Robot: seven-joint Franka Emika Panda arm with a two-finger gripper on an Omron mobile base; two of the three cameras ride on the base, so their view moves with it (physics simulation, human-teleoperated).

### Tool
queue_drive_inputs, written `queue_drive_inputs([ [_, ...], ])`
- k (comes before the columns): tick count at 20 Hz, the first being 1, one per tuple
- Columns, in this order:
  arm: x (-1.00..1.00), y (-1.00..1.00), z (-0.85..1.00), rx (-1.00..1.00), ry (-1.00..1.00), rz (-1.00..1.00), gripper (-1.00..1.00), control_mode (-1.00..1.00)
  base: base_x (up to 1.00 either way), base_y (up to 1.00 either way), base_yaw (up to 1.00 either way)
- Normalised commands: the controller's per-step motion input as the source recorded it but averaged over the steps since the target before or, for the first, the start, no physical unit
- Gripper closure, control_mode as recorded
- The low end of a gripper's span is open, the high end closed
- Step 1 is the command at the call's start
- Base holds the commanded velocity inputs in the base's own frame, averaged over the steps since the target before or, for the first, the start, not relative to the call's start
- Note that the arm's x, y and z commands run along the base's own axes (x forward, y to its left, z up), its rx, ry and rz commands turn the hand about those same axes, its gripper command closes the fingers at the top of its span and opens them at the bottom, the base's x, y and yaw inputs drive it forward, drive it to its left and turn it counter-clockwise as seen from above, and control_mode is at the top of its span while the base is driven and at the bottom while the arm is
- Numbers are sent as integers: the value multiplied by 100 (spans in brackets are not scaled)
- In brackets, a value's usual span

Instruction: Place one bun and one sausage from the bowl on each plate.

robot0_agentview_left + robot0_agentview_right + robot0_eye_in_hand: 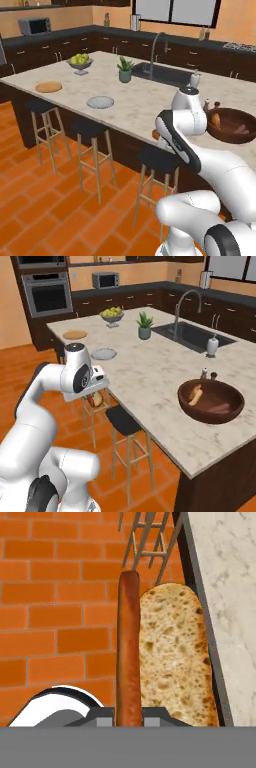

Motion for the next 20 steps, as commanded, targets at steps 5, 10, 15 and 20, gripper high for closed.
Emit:
queue_drive_inputs([
  [5, 0, 0, 0, 0, 0, 0, 100, 100, 41, 100, -32],
  [10, 0, 0, 0, 0, 0, 0, 100, 100, 52, 100, -39],
  [15, 0, 0, 0, 0, 0, 0, 100, 100, 19, 100, -36],
  [20, 0, 0, 0, 0, 0, 0, 100, 100, 5, 100, -34],
])
